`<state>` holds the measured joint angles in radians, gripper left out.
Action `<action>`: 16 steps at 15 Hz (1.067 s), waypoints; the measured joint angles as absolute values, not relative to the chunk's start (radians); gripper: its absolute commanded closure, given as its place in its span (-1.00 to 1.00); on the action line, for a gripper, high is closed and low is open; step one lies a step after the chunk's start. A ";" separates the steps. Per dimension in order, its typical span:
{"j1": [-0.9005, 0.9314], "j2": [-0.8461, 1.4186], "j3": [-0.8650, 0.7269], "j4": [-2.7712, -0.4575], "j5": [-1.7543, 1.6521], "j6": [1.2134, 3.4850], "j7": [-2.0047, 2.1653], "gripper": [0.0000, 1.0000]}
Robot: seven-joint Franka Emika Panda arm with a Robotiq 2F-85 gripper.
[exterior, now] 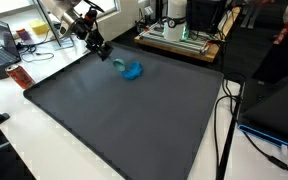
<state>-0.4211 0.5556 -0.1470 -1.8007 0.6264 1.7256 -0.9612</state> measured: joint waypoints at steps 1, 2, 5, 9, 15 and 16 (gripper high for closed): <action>-0.431 0.567 -0.145 -1.787 0.626 1.710 -0.971 0.56; -0.441 0.578 -0.144 -1.773 0.626 1.694 -0.981 0.56; -0.467 0.603 -0.141 -1.736 0.631 1.659 -0.996 0.56; -0.486 0.627 -0.136 -1.708 0.676 1.655 -0.996 0.56; -0.473 0.637 -0.134 -1.704 0.704 1.750 -0.991 0.56; -0.465 0.634 -0.134 -1.706 0.702 1.781 -0.985 0.56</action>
<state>-0.4648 0.6343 -0.1344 -1.7057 0.7016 1.7812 -0.9845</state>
